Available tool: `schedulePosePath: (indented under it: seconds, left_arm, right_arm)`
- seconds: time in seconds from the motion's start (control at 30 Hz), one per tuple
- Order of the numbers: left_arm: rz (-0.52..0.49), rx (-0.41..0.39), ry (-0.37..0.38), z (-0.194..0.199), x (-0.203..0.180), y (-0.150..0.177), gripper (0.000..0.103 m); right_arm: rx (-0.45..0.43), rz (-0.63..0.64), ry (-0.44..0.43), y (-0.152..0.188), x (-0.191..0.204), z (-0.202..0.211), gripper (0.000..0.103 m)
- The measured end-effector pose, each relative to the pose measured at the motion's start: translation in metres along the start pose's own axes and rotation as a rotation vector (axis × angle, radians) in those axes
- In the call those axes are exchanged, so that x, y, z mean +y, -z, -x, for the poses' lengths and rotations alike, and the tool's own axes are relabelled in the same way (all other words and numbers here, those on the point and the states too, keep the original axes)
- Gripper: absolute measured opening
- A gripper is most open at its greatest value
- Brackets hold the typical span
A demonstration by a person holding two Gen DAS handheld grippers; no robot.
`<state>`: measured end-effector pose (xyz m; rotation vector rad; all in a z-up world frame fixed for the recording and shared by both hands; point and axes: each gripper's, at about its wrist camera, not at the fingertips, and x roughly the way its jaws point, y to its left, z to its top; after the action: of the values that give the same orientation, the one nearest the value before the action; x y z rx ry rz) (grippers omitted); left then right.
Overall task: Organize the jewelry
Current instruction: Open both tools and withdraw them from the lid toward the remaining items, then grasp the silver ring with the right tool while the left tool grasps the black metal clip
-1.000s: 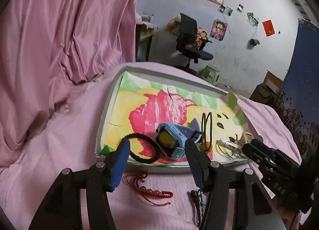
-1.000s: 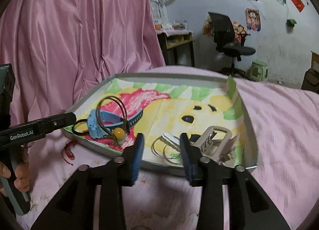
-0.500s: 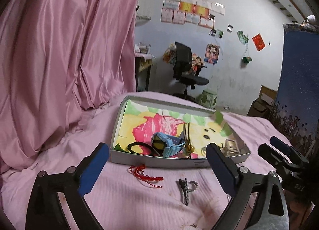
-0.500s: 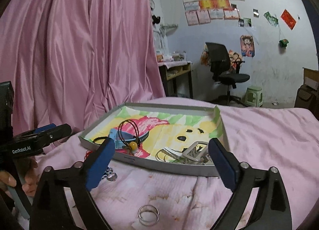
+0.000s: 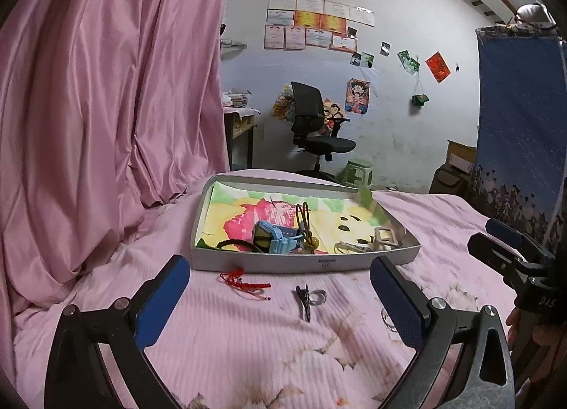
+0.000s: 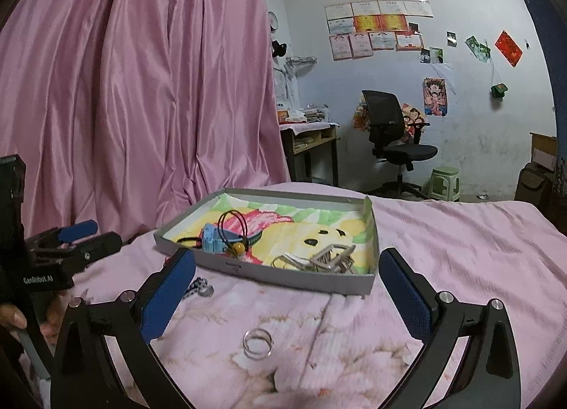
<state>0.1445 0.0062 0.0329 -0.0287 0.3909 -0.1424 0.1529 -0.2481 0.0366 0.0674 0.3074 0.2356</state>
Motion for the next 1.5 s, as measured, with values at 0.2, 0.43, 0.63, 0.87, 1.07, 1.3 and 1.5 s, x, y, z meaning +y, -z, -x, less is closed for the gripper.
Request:
schedulePosePath:
  seconds: [0.2, 0.43, 0.63, 0.87, 1.07, 1.3, 1.5]
  left_arm:
    - [-0.022, 0.016, 0.001, -0.001, -0.003, 0.004, 0.103]
    - [-0.033, 0.076, 0.012, -0.014, -0.004, 0.010, 0.103]
    - [-0.027, 0.137, 0.025, -0.028, -0.002, 0.015, 0.103]
    - [0.032, 0.235, 0.081, -0.049, 0.007, 0.019, 0.102]
    - [0.050, 0.284, 0.154, -0.062, 0.005, 0.023, 0.082]
    - [0.033, 0.358, 0.236, -0.080, -0.005, 0.027, 0.048]
    - [0.032, 0.431, 0.247, -0.097, -0.009, 0.032, 0.034]
  right_arm:
    - [0.036, 0.013, 0.003, 0.008, -0.005, 0.003, 0.102]
    - [0.112, 0.013, 0.004, 0.016, -0.010, -0.011, 0.102]
    - [0.179, 0.031, -0.009, 0.024, -0.007, -0.022, 0.102]
    - [0.318, 0.038, -0.040, 0.037, -0.005, -0.045, 0.099]
    - [0.394, 0.032, -0.062, 0.047, -0.005, -0.054, 0.075]
    - [0.443, 0.040, -0.096, 0.054, -0.001, -0.061, 0.056]
    - [0.491, 0.066, -0.135, 0.060, 0.009, -0.070, 0.049]
